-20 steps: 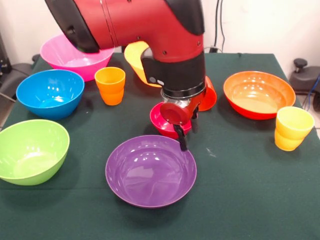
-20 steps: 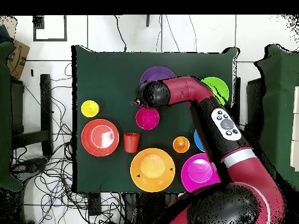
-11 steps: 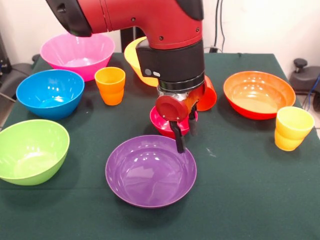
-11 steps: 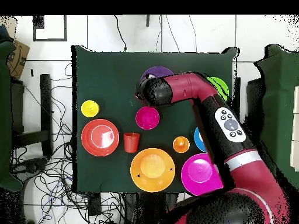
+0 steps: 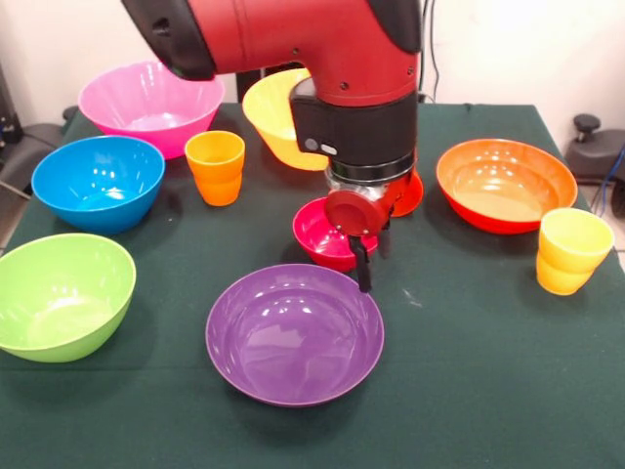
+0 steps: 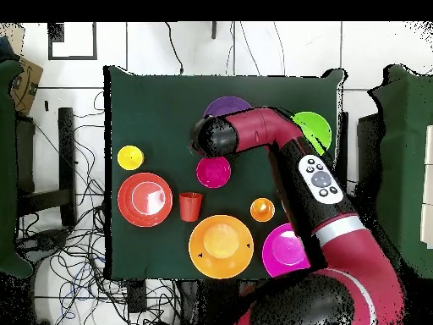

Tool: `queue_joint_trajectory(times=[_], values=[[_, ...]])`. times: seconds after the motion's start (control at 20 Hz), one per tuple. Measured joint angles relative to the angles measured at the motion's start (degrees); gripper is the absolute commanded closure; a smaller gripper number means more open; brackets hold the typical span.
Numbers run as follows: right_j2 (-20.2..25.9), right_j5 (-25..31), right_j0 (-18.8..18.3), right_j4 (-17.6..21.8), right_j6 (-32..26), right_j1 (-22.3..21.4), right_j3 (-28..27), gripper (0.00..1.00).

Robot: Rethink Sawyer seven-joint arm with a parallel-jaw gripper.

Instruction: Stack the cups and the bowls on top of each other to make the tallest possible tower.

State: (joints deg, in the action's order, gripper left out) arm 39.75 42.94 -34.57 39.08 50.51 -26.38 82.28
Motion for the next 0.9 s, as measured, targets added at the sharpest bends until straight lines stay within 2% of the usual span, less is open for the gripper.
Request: queue_joint_trajectory(times=[0.5,0.9], values=[[-3.3,0.1,3.8,0.9,0.0,0.8,0.0,0.0],[-5.4,-2.1,4.2,4.4,0.0,0.3,0.0,0.0]])
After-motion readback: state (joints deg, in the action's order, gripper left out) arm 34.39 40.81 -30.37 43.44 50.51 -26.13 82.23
